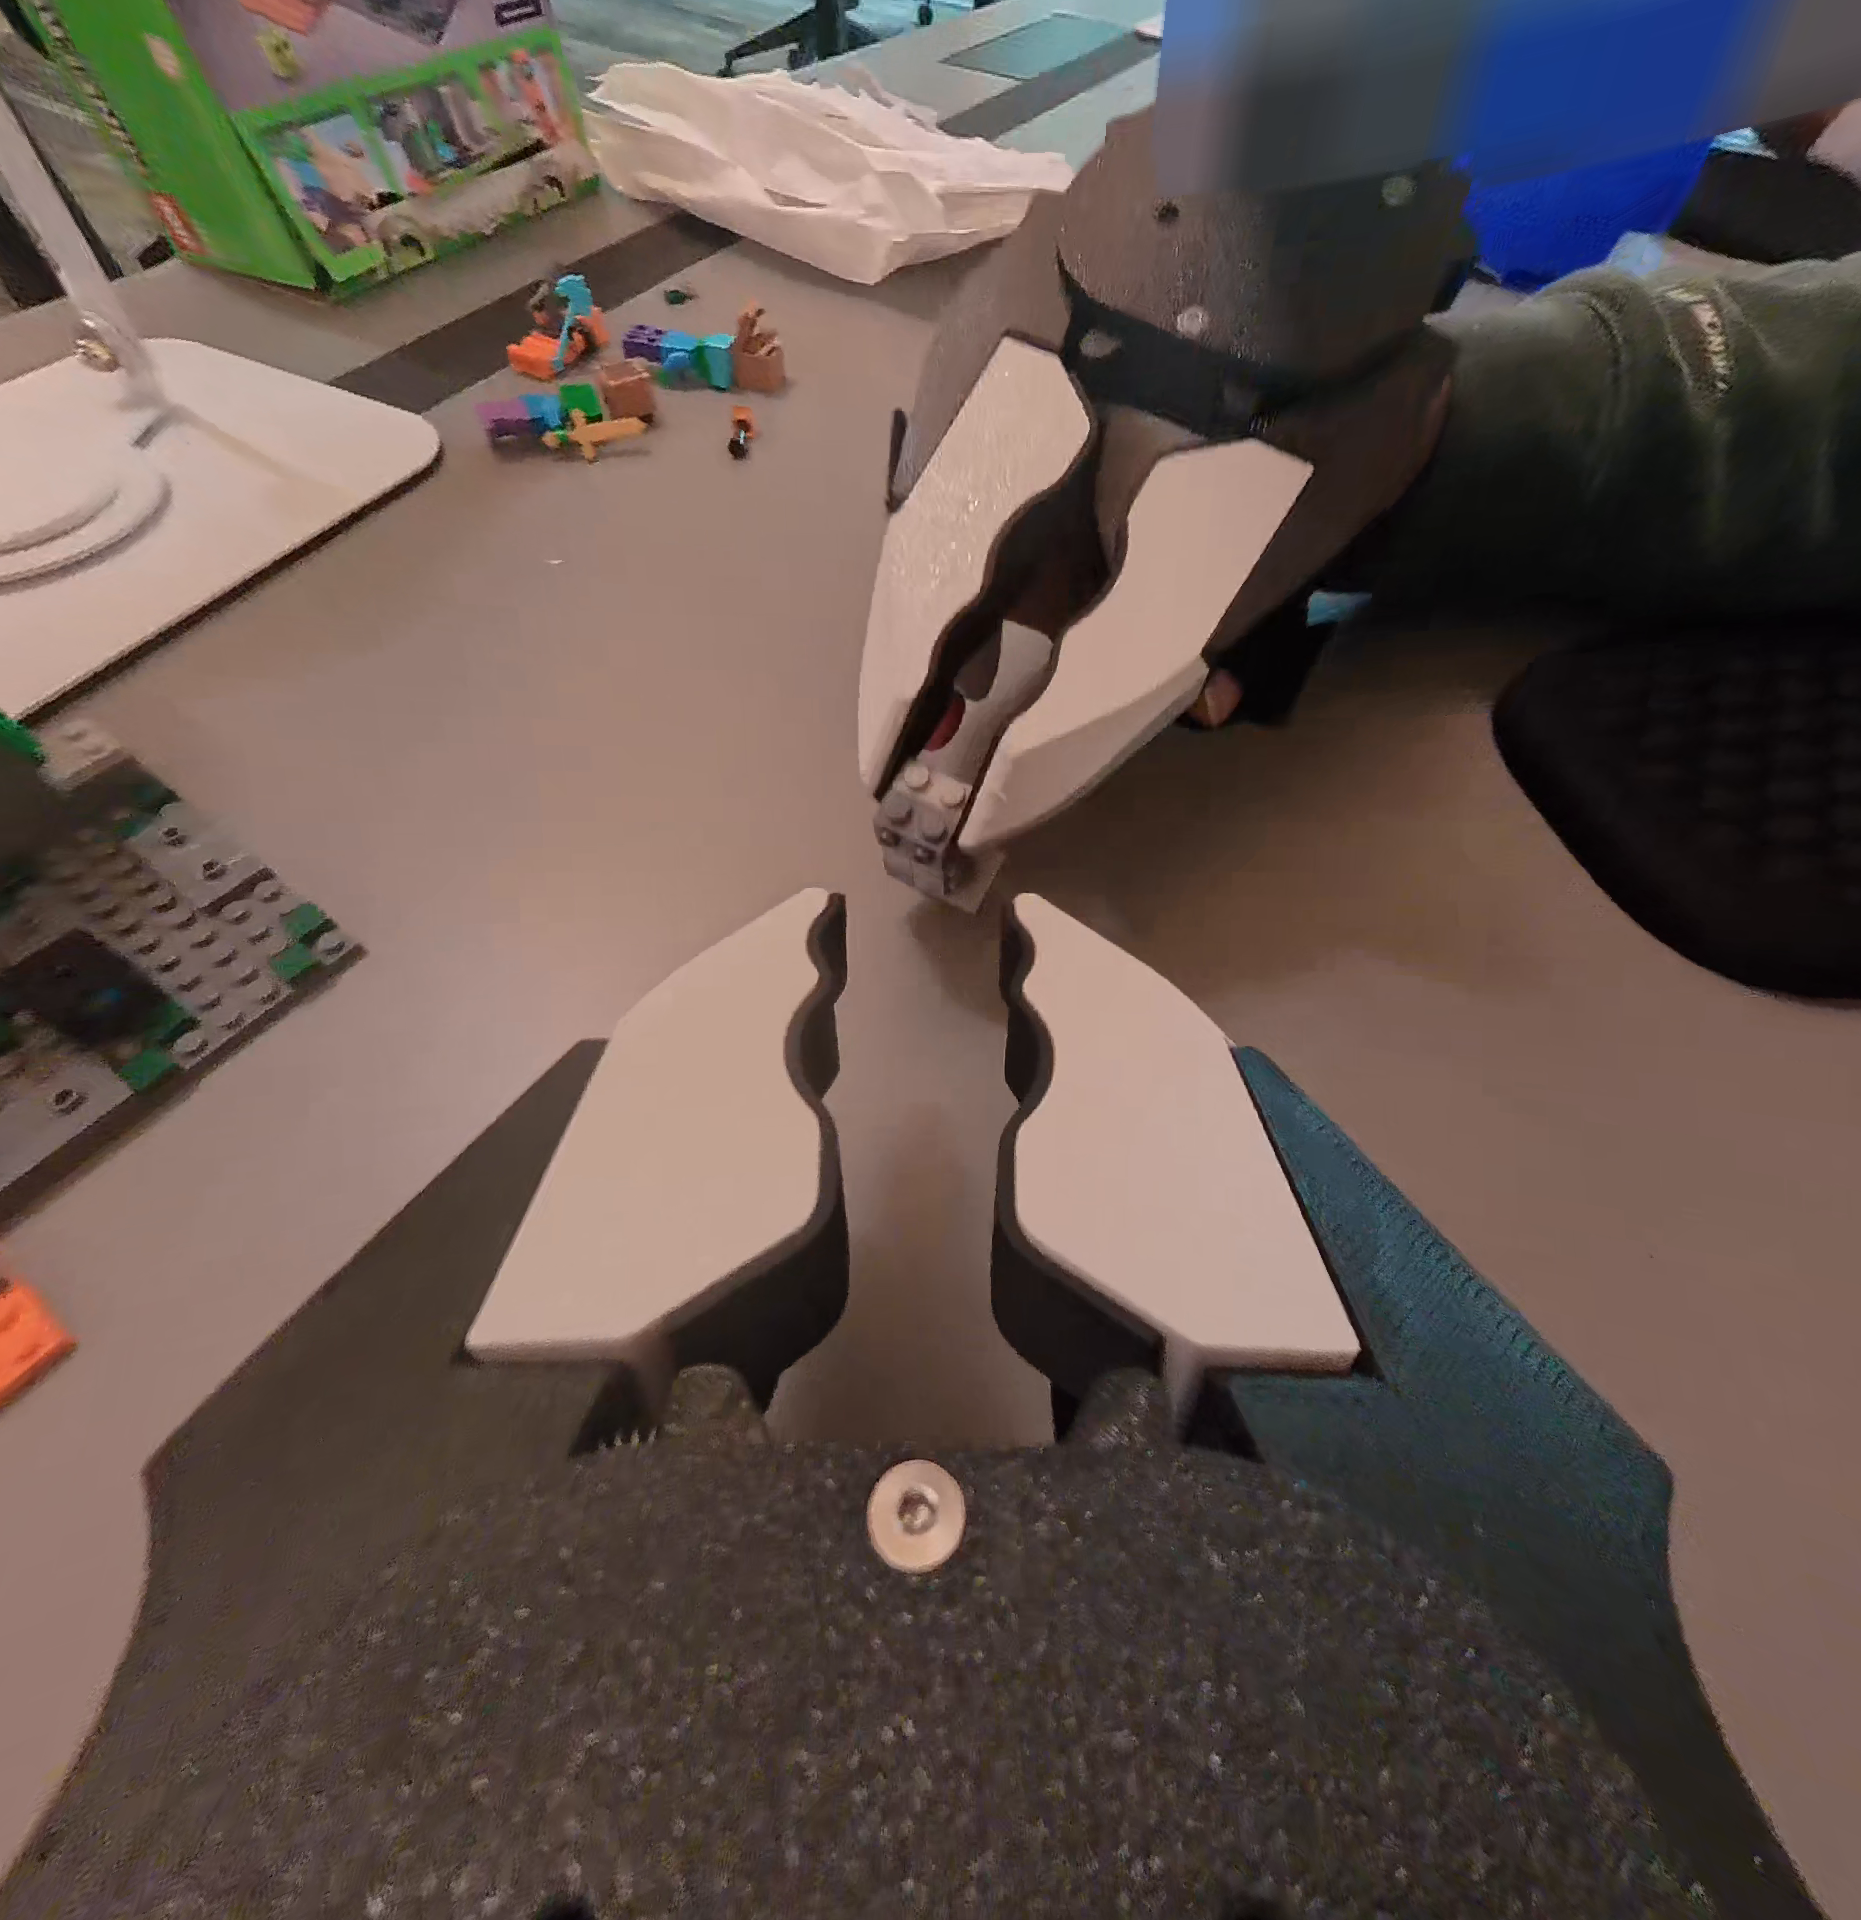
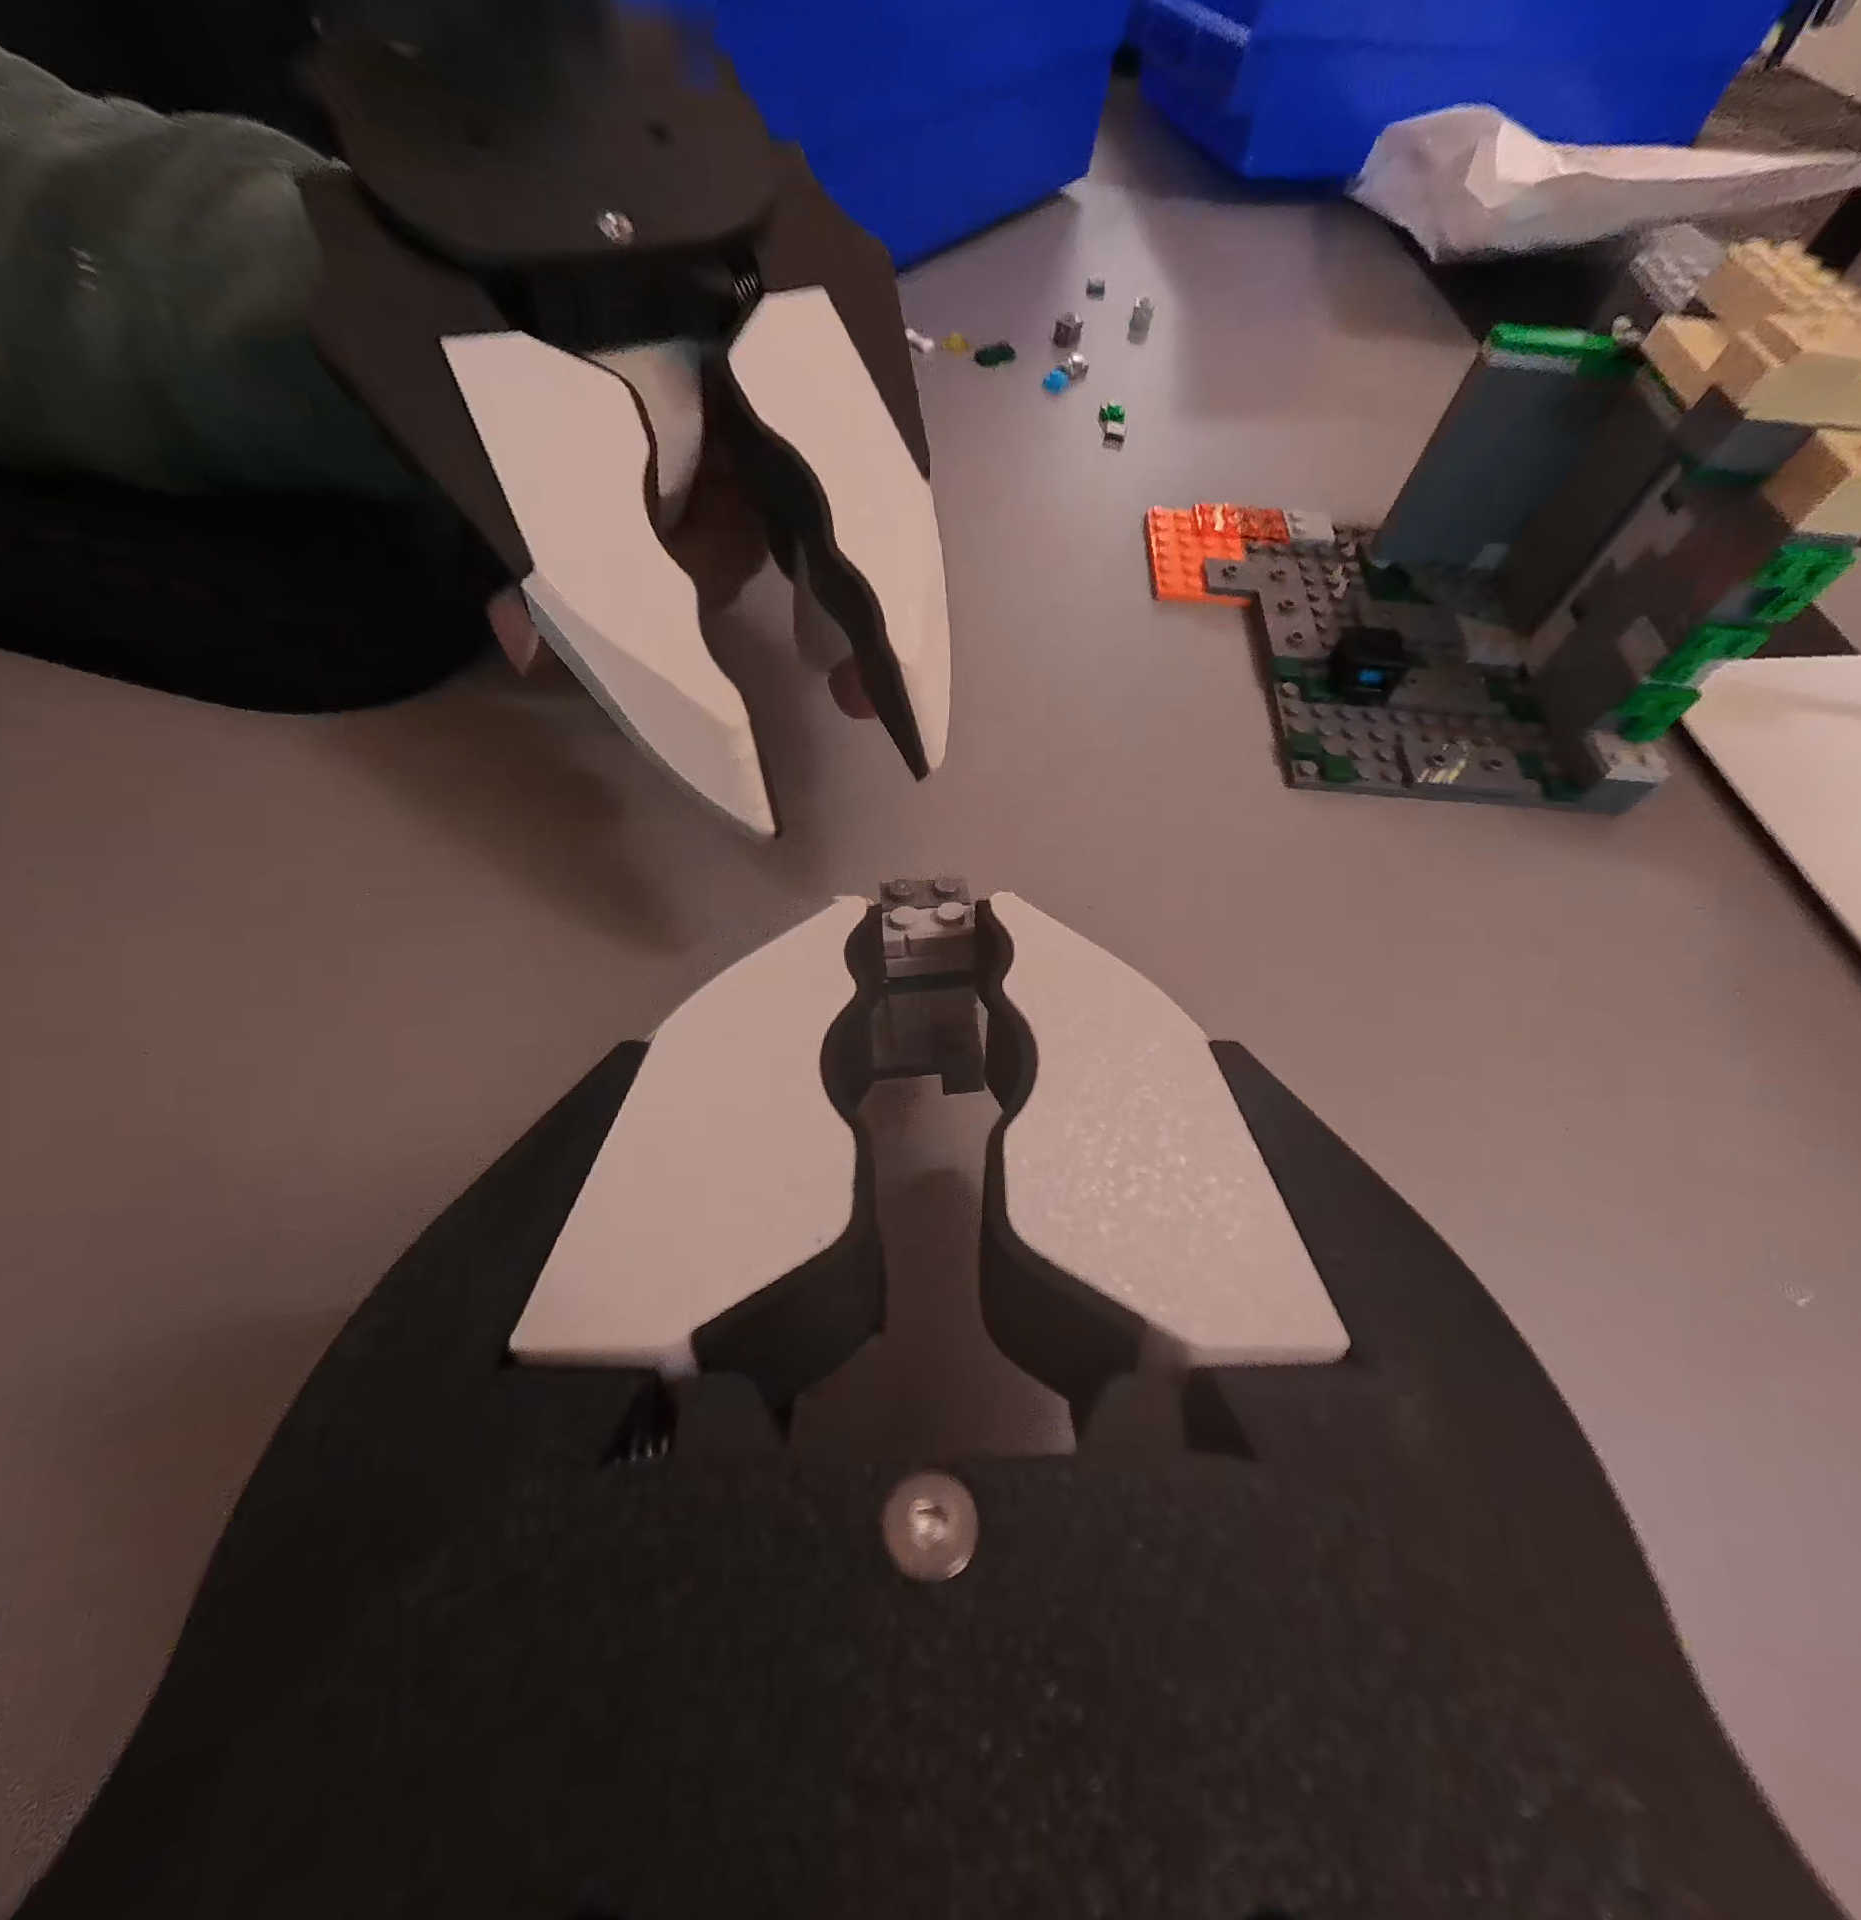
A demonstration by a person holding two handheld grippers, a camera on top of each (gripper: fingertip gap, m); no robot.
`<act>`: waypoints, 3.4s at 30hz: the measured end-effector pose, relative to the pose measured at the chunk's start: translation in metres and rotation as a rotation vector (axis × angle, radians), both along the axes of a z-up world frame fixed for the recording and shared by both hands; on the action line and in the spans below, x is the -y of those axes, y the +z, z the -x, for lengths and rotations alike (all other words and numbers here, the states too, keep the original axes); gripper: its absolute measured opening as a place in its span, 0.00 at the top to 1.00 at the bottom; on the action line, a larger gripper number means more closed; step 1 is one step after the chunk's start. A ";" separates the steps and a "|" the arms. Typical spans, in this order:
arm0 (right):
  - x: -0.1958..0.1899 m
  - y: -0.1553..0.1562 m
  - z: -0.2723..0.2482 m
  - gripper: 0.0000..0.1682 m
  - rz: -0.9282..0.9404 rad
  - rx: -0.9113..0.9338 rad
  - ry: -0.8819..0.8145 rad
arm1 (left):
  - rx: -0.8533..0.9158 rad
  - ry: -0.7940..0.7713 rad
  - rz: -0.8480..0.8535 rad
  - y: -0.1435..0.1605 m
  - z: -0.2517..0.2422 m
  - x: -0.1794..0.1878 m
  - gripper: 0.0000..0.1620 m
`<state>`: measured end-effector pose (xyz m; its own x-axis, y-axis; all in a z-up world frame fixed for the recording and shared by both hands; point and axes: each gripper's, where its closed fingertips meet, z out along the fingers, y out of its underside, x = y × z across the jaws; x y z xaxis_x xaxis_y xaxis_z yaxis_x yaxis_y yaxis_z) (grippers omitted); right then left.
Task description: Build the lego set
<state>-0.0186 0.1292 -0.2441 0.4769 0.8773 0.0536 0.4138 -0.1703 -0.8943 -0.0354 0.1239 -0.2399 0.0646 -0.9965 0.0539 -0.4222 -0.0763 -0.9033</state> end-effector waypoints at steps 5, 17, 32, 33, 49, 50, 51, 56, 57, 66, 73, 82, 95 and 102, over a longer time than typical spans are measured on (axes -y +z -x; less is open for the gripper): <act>0.000 -0.011 0.002 0.90 -0.010 0.046 0.006 | -0.016 -0.011 -0.037 -0.004 -0.001 0.004 0.84; 0.007 -0.017 -0.014 0.88 0.021 0.090 -0.011 | -0.016 -0.007 -0.040 -0.006 -0.001 0.003 0.85; -0.029 0.096 -0.109 0.86 -0.171 -0.177 -0.473 | 0.108 0.036 -0.067 0.015 0.000 -0.007 0.95; -0.032 0.105 -0.119 0.89 -0.186 -0.188 -0.543 | 0.117 0.055 -0.074 0.017 0.000 -0.010 0.96; -0.057 0.069 -0.158 0.96 -0.264 -0.242 -0.871 | 0.191 0.219 -0.195 0.029 -0.016 -0.068 1.00; -0.056 0.069 -0.162 0.96 -0.276 -0.223 -0.880 | 0.175 0.198 -0.223 0.024 -0.011 -0.062 1.00; -0.055 0.068 -0.167 0.96 -0.280 -0.207 -0.898 | 0.178 0.193 -0.252 0.023 -0.008 -0.059 1.00; -0.054 0.052 -0.195 0.95 -0.190 -0.238 -0.983 | 0.217 0.188 -0.257 0.031 -0.012 -0.052 0.99; -0.053 0.052 -0.198 0.95 -0.170 -0.250 -0.989 | 0.216 0.181 -0.275 0.032 -0.013 -0.049 0.99; -0.047 0.042 -0.189 0.94 -0.265 -0.017 -0.991 | 0.106 0.257 -0.432 0.022 -0.004 -0.067 1.00; -0.052 0.043 -0.165 0.94 -0.304 0.037 -0.851 | 0.148 0.260 -0.438 0.030 -0.024 -0.084 1.00; -0.045 0.052 -0.169 0.93 -0.316 -0.026 -0.894 | 0.243 0.455 -0.335 0.048 -0.002 -0.097 1.00; -0.046 0.046 -0.165 0.93 -0.312 -0.013 -0.930 | 0.206 0.517 -0.353 0.049 0.014 -0.097 1.00; -0.040 0.038 -0.179 0.92 -0.150 0.042 -0.976 | 0.183 0.531 -0.382 0.049 0.020 -0.100 1.00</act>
<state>0.1603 0.1688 -0.2061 0.9827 0.0827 0.1659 0.1843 -0.3396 -0.9223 -0.0556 0.2243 -0.1909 0.5736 -0.7834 -0.2394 -0.2537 0.1080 -0.9612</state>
